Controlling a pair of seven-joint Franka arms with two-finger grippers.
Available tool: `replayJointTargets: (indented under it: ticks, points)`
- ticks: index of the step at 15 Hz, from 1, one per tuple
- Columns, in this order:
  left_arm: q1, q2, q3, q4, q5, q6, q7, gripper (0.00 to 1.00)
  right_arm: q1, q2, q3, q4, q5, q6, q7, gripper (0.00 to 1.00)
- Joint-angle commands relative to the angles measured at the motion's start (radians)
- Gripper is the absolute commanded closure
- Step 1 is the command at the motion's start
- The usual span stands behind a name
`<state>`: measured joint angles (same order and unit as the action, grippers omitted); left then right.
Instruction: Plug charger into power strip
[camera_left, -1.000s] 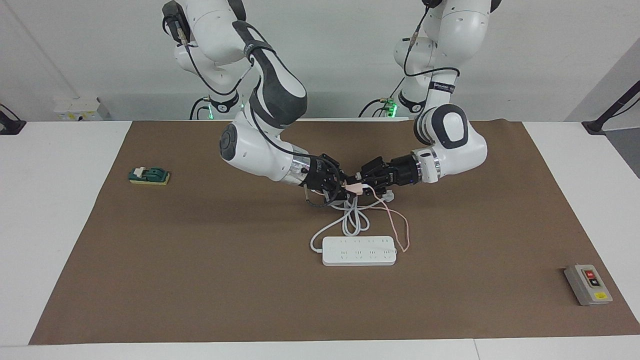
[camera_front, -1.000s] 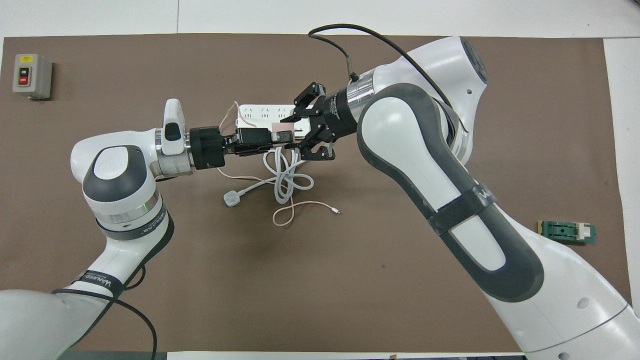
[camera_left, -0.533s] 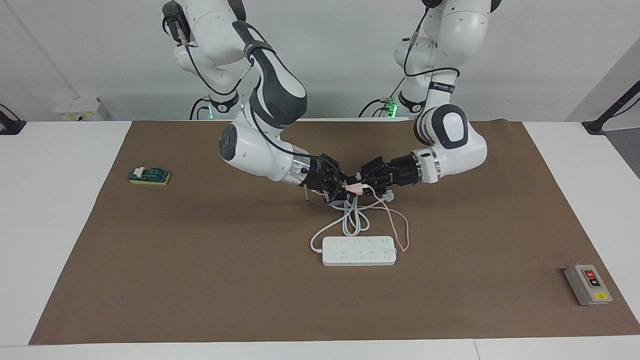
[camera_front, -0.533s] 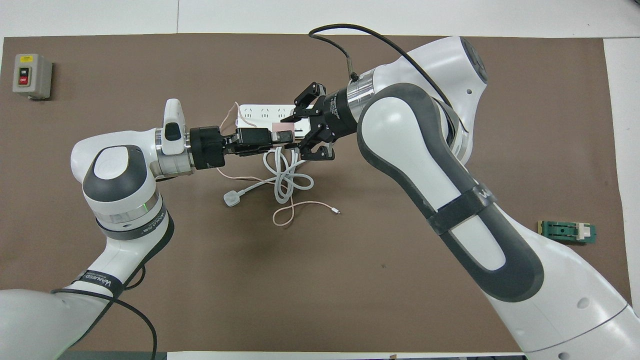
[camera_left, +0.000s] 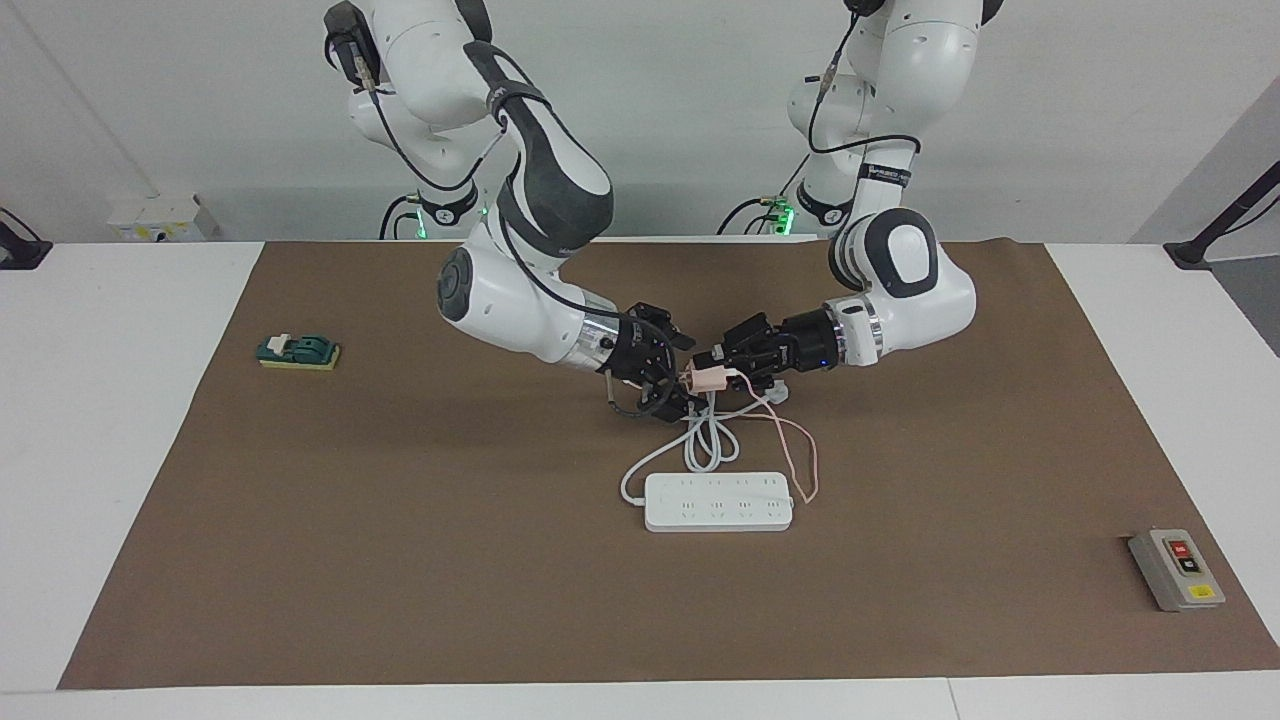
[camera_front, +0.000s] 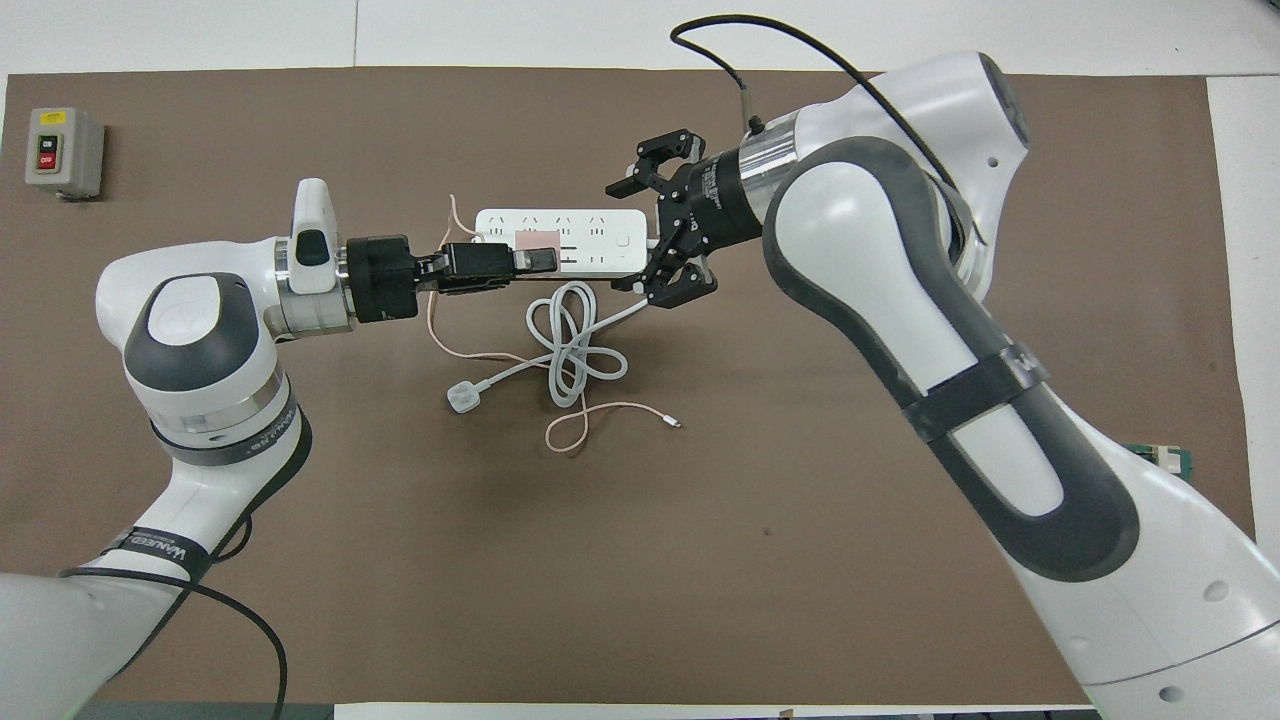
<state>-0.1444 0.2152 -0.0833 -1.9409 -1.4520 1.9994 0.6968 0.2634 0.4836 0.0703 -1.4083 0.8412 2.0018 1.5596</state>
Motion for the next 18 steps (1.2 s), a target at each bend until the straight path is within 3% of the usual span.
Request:
replayJointTargets:
  ticks: [1,3,8,13,18]
  points:
    - [0.037,0.003,0.000,0.085,0.154,-0.045,-0.069,1.00,-0.055,-0.003,0.009,0.037,-0.134,-0.050,-0.015,0.00]
    - [0.042,-0.003,0.004,0.112,0.256,-0.047,-0.071,1.00,-0.075,-0.023,0.008,0.058,-0.227,-0.084,-0.143,0.00]
    - [0.020,0.030,-0.003,0.237,0.752,-0.041,-0.048,1.00,-0.153,-0.092,0.002,0.057,-0.428,-0.224,-0.578,0.00]
    - [0.006,0.032,-0.003,0.237,0.979,-0.025,0.211,1.00,-0.180,-0.164,0.000,0.054,-0.652,-0.325,-1.080,0.00]
    - [-0.053,0.059,-0.004,0.215,1.122,0.180,0.357,1.00,-0.194,-0.258,0.000,0.032,-0.823,-0.363,-1.571,0.00]
